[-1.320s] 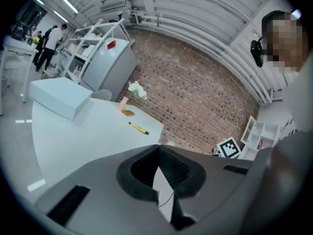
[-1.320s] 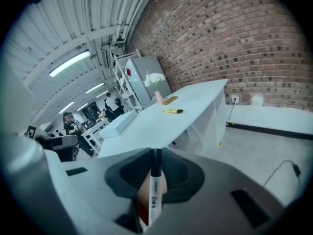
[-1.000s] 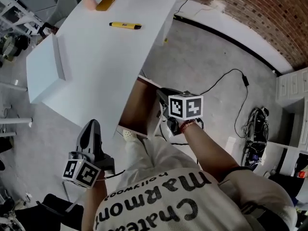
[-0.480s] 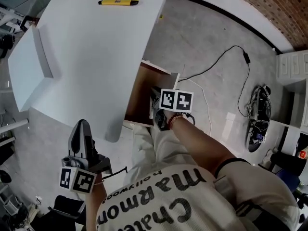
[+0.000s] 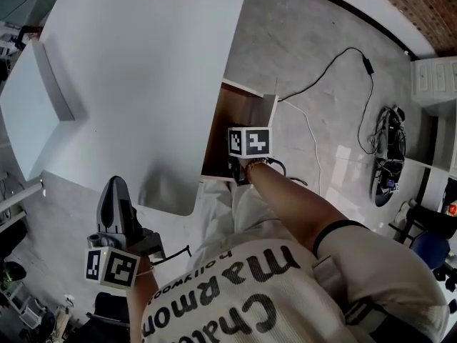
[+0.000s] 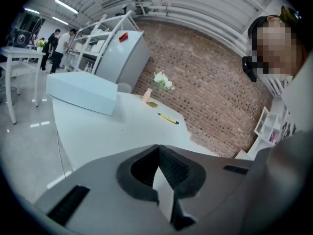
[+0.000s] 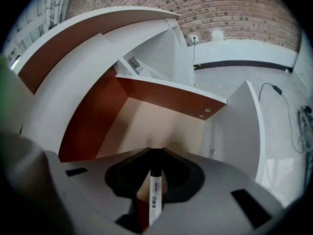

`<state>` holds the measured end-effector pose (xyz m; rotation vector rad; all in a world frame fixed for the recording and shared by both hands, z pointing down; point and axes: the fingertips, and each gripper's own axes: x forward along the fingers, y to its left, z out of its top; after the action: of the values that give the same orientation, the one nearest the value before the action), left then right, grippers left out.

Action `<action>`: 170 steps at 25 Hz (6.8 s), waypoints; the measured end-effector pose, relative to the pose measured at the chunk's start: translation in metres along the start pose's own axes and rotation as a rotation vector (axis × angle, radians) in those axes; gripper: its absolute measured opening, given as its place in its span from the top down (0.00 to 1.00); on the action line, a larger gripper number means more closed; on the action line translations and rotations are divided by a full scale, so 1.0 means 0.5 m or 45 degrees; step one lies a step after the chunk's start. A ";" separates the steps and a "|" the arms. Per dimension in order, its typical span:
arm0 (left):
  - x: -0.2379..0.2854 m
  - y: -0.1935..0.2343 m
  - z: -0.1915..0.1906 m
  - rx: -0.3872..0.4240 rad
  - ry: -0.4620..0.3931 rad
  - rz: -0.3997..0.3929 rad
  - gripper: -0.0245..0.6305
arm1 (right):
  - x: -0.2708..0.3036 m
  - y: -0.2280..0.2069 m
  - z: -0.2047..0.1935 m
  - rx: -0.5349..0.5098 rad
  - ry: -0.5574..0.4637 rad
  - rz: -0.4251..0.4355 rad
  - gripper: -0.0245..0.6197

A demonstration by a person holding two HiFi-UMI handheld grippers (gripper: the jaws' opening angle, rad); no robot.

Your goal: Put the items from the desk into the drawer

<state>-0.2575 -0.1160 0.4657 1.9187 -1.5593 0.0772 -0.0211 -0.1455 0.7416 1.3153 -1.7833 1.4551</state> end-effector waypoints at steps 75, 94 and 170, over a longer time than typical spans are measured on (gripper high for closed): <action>-0.211 -0.346 0.114 -0.090 -0.459 -0.062 0.96 | -0.620 0.151 0.298 -0.293 -0.673 0.335 0.96; -0.147 -0.341 0.202 -0.067 -0.455 -0.104 0.96 | -0.748 0.270 0.434 -0.565 -0.856 0.517 0.96; -0.052 -0.113 0.173 -0.566 -0.686 0.707 0.96 | -0.063 0.300 0.767 -1.429 -0.043 0.325 0.70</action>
<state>-0.2447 -0.1340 0.3616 1.1695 -2.2032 -0.5448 -0.0661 -0.4947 0.5254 0.5208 -2.2728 0.3109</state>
